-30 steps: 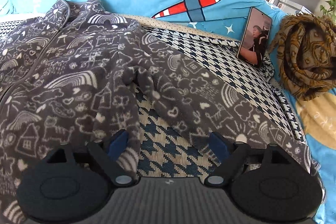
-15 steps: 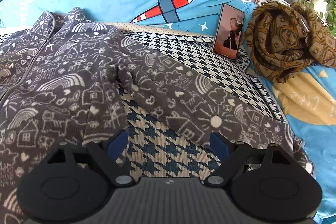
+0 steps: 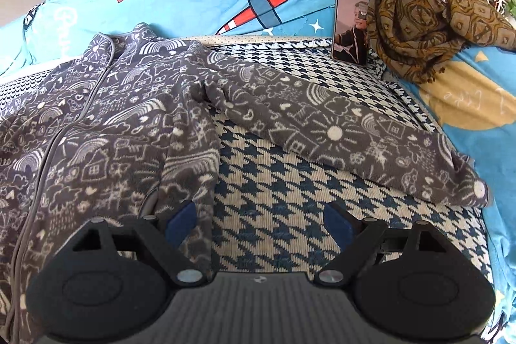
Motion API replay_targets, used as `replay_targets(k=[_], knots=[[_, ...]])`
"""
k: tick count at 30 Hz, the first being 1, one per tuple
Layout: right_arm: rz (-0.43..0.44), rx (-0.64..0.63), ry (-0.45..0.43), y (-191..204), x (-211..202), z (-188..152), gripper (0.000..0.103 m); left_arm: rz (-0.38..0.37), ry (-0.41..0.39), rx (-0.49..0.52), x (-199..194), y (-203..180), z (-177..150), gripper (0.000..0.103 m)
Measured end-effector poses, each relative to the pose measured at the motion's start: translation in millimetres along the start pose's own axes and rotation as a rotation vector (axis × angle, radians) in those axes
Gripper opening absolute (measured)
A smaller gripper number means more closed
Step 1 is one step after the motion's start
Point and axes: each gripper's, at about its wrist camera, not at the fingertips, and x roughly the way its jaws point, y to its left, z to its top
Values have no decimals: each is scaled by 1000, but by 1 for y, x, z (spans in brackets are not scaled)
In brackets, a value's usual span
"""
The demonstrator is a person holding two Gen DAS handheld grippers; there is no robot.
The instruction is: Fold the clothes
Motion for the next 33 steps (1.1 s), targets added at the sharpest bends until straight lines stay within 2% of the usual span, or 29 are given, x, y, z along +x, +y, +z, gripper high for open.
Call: replay_targets(k=[16,23,26,33], knots=[[34,41,27,4,-11,-28,85,19,-22,-56,-18,20,-11,103],[39,32,-7,9,-22,-35,85,56,-36,-92,-33,28,-19,103],[54,35,-15,12,-27,-39,85,-1,-40,-84,-43,29,-25,103],[76,107,-14,5,-32,-43,85,-96,-61,21,-68,12,-53,103]])
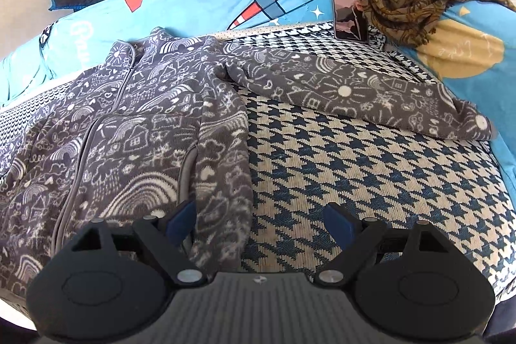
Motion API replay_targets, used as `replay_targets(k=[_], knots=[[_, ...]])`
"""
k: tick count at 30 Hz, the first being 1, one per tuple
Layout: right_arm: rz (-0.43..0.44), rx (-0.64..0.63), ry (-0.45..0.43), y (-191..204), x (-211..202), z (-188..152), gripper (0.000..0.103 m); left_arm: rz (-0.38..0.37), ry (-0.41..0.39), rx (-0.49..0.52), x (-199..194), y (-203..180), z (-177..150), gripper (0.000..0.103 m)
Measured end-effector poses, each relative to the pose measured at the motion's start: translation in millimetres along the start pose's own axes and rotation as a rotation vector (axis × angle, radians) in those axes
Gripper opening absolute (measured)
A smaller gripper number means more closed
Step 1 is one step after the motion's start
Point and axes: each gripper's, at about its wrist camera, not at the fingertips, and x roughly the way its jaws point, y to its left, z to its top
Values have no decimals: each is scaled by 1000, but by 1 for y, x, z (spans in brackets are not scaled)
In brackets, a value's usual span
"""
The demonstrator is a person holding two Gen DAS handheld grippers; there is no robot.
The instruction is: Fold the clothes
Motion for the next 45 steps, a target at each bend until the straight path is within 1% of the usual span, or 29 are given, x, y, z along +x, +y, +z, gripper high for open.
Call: replay_targets(k=[4,9,12,14,16,18,20,23,29,33,35,38,40,43,45], knots=[[-3,5,3,0,-2,-3,85,-30,-10,56,-12,-10,-14,103],[11,21,7,-1,-6,-8,86,-44,-9,101,-23,-17,-26,103],[10,17,-4,0,-10,-10,86,-46,-17,148,-29,-21,-32,103],[7,4,-19,3,-14,-12,86,-39,-25,189,-33,-24,-37,103],[8,-42,-63,9,-20,-12,86,-28,-31,228,-37,-26,-42,103],[32,-89,-98,18,-26,-13,86,-19,-33,265,-40,-28,-47,103],[64,-123,-107,25,-28,-14,86,-16,-32,297,-43,-29,-52,103],[80,-132,-96,32,-25,-13,86,-6,-27,346,-46,-31,-59,103],[116,-124,-72,40,-21,-13,86,52,-17,415,-43,-36,-68,103],[127,-155,-72,49,-21,-15,86,35,-15,463,-44,-42,-72,103],[129,-170,-74,52,-21,-15,86,32,-24,496,-45,-47,-76,103],[129,-165,-71,53,-20,-16,86,89,-47,525,-43,-53,-79,103],[132,-162,-68,52,-19,-15,86,101,-66,531,-43,-55,-79,103],[130,-172,-67,54,-19,-16,86,128,-136,568,-48,-62,-82,103],[131,-178,-67,56,-19,-16,86,160,-165,601,-46,-68,-84,103]])
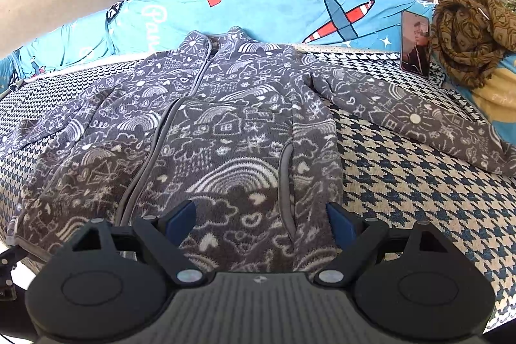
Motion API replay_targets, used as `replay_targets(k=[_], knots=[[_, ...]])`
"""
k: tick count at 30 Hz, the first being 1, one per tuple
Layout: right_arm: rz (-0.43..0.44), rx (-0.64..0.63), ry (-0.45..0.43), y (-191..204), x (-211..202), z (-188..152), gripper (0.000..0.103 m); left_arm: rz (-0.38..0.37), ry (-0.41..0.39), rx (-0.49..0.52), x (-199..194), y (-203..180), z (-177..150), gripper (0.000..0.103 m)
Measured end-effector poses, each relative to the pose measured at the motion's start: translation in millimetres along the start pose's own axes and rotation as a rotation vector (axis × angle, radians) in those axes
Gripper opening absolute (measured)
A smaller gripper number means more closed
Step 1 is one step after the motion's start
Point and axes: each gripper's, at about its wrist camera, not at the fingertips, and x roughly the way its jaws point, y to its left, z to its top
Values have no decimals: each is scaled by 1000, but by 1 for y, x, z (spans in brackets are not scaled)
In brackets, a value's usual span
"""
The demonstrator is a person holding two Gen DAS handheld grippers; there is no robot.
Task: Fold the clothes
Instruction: 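Grasp the fleece hem edge with the left gripper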
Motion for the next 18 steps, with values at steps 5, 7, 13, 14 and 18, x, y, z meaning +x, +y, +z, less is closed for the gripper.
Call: replay_targets(k=[5,7,13,14,18], knots=[[6,-16,3,5,1,0,86,84,-42,69,5,-14,2,103],[7,-27,5,9,2,-1,86,118,-72,84,6,-17,4,103],[6,-47,7,15,4,-2,87,185,-165,165,3,-32,5,96],[5,-46,7,15,4,-1,87,177,-165,165,4,-33,6,91],[7,-38,5,13,4,-1,87,152,-162,181,10,-40,6,74]])
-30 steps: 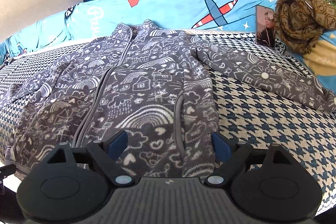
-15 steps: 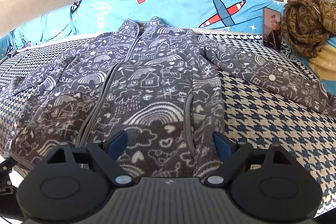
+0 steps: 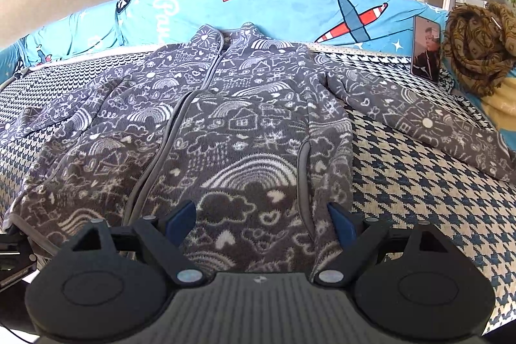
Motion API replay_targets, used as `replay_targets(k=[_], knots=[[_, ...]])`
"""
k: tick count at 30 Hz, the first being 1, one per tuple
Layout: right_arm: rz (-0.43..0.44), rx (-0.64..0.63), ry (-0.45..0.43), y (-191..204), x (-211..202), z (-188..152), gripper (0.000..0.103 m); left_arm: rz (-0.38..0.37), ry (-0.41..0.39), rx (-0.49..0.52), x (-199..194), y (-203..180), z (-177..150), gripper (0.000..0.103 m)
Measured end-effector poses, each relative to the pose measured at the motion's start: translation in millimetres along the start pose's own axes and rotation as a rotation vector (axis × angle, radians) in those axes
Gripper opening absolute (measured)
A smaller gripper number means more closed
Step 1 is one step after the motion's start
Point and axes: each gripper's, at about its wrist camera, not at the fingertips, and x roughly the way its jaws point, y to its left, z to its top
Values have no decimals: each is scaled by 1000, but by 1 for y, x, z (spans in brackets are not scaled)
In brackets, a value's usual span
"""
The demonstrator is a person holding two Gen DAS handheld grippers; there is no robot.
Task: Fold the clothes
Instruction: 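Grasp the fleece hem edge with the left gripper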
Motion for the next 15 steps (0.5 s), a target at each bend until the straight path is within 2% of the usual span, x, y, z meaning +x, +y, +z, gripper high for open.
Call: replay_targets(k=[3,5,11,15], knots=[[0,-1,0,0,0,0,87,-6,-10,21,3,-7,0,65],[-1,-5,1,1,0,-1,87,-14,-24,22,2,-8,1,51],[-1,-4,-1,1,0,0,87,-13,-79,-12,-5,-4,4,25],[1,2,-4,0,-1,0,87,8,-113,-63,-12,5,7,18]])
